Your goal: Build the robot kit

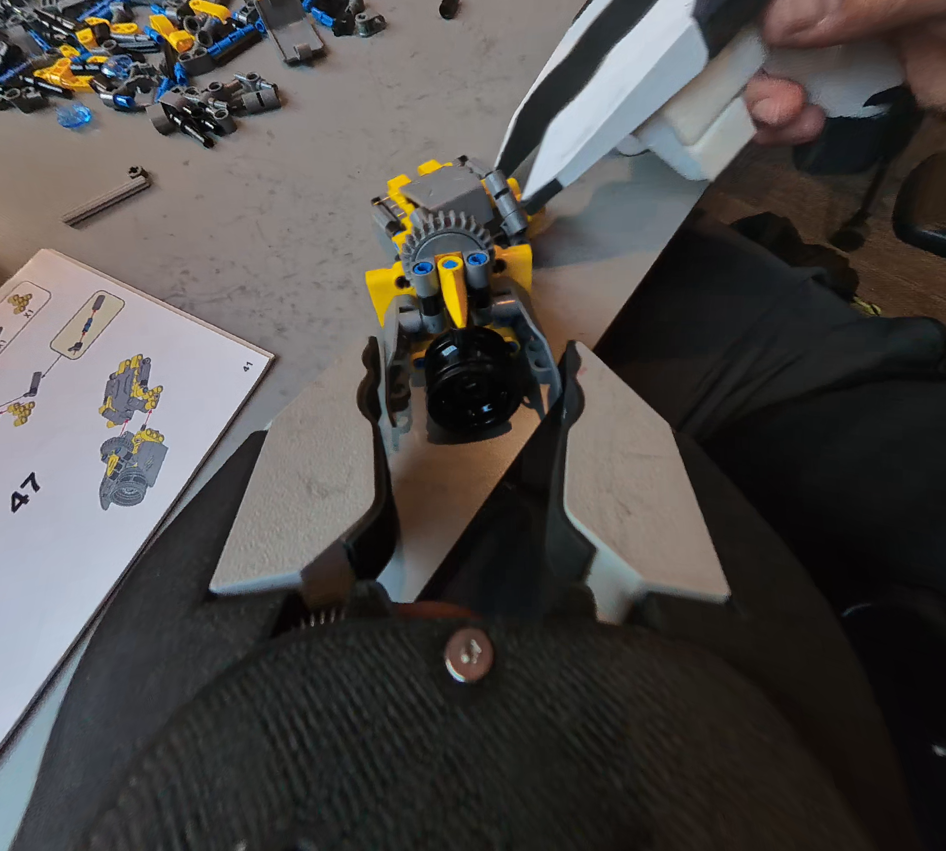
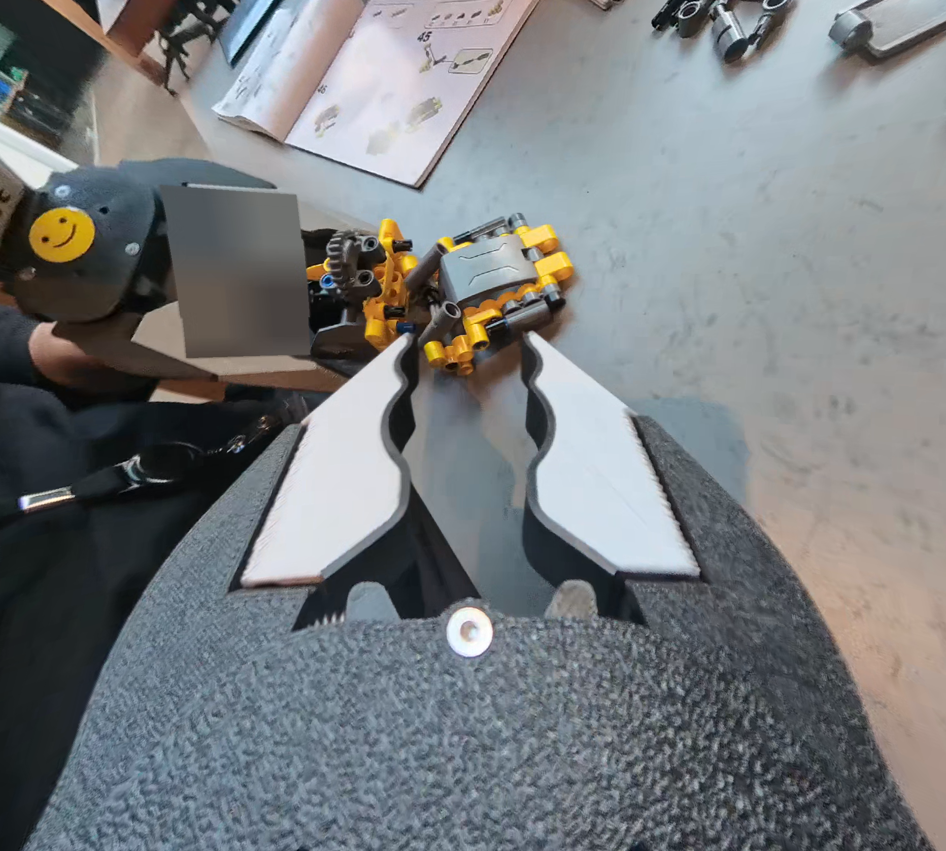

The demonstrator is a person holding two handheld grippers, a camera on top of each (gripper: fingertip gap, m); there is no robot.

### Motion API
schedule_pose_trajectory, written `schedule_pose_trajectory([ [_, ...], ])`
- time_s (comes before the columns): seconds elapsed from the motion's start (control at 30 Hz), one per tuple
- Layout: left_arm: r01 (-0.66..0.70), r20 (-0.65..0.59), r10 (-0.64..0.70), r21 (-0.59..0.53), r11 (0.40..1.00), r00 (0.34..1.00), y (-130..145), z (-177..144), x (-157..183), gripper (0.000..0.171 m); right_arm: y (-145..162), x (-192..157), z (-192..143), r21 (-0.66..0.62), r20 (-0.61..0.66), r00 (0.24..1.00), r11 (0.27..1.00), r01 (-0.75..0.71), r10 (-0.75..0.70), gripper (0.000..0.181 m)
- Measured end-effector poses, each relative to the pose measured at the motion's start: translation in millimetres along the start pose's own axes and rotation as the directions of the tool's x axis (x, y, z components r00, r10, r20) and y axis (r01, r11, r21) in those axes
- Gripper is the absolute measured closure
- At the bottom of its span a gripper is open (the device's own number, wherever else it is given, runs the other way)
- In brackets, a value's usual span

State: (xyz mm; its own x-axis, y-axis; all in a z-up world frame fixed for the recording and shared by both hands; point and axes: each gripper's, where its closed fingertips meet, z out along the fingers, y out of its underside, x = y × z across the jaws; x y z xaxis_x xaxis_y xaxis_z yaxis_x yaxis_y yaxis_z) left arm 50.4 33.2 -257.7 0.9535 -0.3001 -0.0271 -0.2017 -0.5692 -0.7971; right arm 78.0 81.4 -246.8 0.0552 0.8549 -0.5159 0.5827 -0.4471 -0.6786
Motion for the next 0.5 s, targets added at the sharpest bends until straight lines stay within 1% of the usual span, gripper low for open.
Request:
schedule_pose_trajectory([
  [0.07, -0.010, -0.004, 0.010, -0.003, 1.000, 1.000, 1.2, -0.9, 2.4, 0.102, -1.3, -0.9, 3.8, -0.001, -0.003, 1.000, 1.000, -0.010, 0.010, 0.146],
  [0.13, 0.007, -0.023, -0.007, -0.002, 1.000, 1.000, 1.4, -3.2, 3.8, 0.100, -0.4, -2.6, 6.3, -0.008, 0.005, 1.000, 1.000, -0.017, 0.017, 0.152],
  [0.17, 0.018, -0.033, -0.018, 0.002, 1.000, 0.999, 0.8, -5.2, 3.7, 0.099, -0.2, -3.1, 7.1, -0.012, 0.003, 1.000, 1.000, -0.019, 0.019, 0.152],
  [0.23, 0.032, -0.049, -0.032, 0.010, 0.999, 0.998, -2.1, -11.6, -0.4, 0.097, -0.2, -2.6, 6.1, -0.016, -0.024, 1.000, 1.000, 0.004, -0.004, 0.142],
  [0.3, 0.050, -0.079, -0.047, 0.030, 0.998, 0.996, -9.5, -21.5, -8.8, 0.100, -1.4, -0.1, 2.6, -0.011, -0.052, 0.998, 1.000, 0.028, -0.028, 0.139],
  [0.37, 0.050, -0.118, -0.047, 0.027, 0.998, 0.992, -15.6, -28.7, -21.4, 0.099, -1.5, 0.0, 2.3, -0.013, -0.045, 0.999, 0.999, 0.029, -0.030, 0.133],
  [0.43, 0.030, -0.193, -0.031, -0.006, 1.000, 0.981, -17.7, -29.9, -30.2, 0.102, -2.0, -3.1, 6.8, -0.018, -0.015, 1.000, 1.000, 0.011, -0.012, 0.135],
  [0.47, 0.020, -0.222, -0.021, -0.008, 1.000, 0.975, -20.0, -29.2, -34.7, 0.105, -2.8, -4.3, 9.4, -0.019, -0.008, 1.000, 1.000, 0.004, -0.004, 0.139],
  [0.5, 0.005, -0.257, -0.006, -0.004, 1.000, 0.966, -22.0, -28.1, -37.4, 0.108, -2.4, -3.3, 11.7, -0.029, -0.016, 1.000, 1.000, 0.008, -0.008, 0.147],
])
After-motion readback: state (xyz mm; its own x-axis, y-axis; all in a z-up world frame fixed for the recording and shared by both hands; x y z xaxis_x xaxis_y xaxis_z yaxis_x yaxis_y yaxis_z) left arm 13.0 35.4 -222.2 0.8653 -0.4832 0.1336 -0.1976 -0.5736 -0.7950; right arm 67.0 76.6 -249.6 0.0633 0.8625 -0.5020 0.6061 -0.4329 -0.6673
